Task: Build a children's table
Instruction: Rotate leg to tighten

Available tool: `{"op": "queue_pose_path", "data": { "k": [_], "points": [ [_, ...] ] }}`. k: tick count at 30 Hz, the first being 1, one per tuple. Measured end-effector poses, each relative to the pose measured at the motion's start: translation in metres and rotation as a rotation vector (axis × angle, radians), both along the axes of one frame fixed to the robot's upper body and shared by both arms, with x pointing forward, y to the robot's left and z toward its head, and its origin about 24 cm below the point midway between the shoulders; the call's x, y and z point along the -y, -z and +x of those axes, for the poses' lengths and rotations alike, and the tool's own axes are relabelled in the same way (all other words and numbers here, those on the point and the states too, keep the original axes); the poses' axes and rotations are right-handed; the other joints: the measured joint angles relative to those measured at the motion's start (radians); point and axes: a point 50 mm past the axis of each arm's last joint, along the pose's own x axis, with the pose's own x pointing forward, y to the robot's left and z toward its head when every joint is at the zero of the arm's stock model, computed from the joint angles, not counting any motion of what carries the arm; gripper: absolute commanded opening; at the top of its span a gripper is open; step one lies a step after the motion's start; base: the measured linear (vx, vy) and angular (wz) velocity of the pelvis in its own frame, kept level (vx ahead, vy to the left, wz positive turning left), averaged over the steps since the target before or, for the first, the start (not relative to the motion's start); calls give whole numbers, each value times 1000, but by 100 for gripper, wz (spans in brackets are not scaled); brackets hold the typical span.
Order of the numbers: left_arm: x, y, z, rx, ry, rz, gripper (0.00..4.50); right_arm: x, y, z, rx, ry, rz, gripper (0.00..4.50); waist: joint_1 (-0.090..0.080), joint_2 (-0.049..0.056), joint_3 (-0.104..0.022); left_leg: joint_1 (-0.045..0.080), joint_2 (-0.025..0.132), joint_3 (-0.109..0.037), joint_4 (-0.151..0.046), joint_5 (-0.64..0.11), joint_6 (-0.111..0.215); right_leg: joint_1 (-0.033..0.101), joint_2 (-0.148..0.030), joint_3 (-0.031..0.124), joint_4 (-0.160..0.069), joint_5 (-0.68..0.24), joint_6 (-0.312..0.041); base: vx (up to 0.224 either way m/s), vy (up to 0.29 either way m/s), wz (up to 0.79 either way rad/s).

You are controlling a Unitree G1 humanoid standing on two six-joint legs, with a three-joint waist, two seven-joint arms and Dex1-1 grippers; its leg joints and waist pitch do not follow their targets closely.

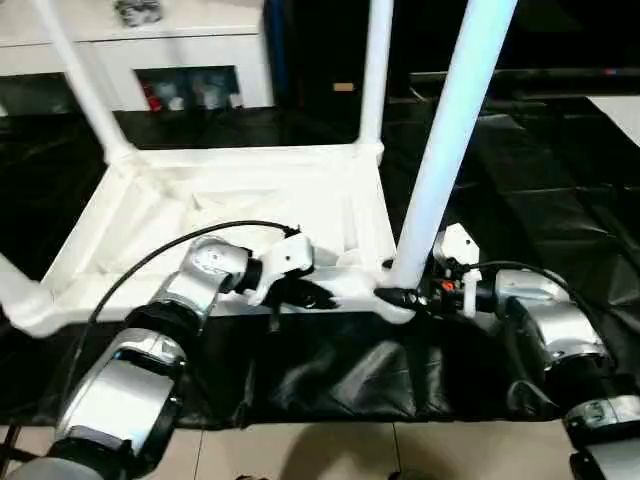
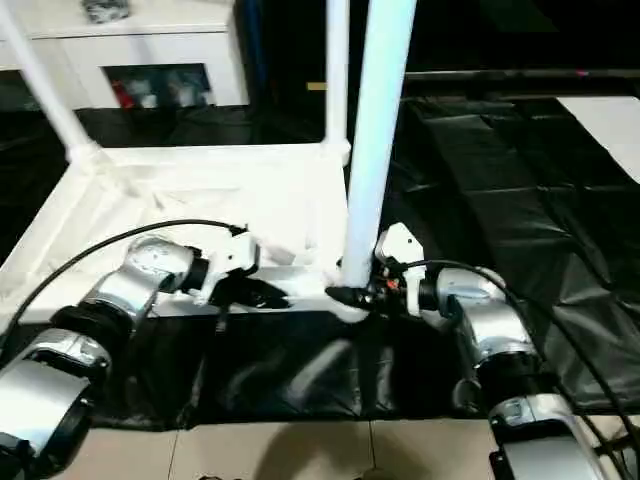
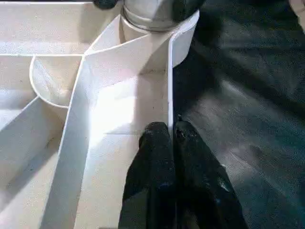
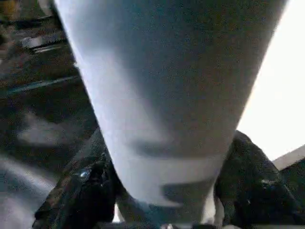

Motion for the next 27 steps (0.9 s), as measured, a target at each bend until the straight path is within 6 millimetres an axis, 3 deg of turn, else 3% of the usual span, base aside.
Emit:
{"op": "queue_pose_path", "data": {
  "k": [6, 17, 20, 24, 27],
  "points": [
    [-4, 0, -2, -21, 28, 12, 0, -5, -2, -3, -7, -78, -23, 205, 10, -6, 4, 6, 3, 5, 1, 0, -9, 0, 8, 16, 3, 0, 1, 0, 0, 0],
    [-4, 2, -1, -44, -4, 12, 0, -7, 0, -3, -12, -46, -5, 199, 14, -7, 4, 9, 6, 5, 2, 0, -10, 0, 11, 18, 4, 0, 0, 0, 0, 0],
    [4, 3, 3, -29, -77, 4, 0, -9, 6, 1, 5, 98, 28, 199, 16, -7, 4, 14, 6, 5, 2, 0, -10, 3, 12, 20, 4, 0, 0, 0, 0, 0],
    [26, 5, 11, -7, -222, -7, 0, -14, 16, 14, 39, 446, 75, 198, -1, -11, 3, 18, 3, 5, 2, 2, -13, 4, 13, 25, 1, -5, 8, 0, 0, 0],
    [42, 8, 11, -19, -276, -33, 0, -14, 18, 21, 47, 602, 85, 198, -18, -14, 3, 19, 1, 5, 2, 2, -13, 4, 13, 28, -1, -6, 10, 0, 0, 0]
  ]
}}
